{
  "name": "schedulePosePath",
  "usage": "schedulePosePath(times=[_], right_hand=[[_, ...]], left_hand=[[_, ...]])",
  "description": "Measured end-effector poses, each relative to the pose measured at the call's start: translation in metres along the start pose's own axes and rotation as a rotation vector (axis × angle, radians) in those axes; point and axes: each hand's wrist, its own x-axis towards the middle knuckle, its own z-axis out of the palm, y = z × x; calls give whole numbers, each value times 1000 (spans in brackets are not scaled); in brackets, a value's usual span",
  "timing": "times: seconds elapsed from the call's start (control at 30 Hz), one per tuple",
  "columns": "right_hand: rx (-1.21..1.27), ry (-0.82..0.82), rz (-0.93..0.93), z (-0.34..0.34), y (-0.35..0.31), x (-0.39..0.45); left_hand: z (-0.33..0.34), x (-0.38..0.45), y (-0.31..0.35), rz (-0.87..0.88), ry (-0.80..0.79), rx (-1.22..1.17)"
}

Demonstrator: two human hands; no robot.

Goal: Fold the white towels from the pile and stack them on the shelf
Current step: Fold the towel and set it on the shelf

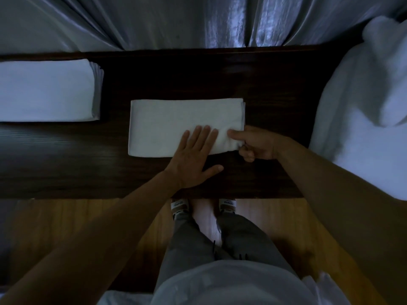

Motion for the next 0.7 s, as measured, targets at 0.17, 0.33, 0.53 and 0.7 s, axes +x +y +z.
schedulePosePath(times=[0.17,0.33,0.53,0.7], right_hand=[[2,52,64,-1,-2,-2],[-75,159,100,-6,7,-2],[-59,261,143,-12,14,-8],[-118,333,139,-9,10,-14]], left_hand=[[1,-1,-2,2,-3,35],[5,-1,-4,-1,-13,118],[5,-3,-6,5,-13,156],[4,-16,-13,-151,14,142]])
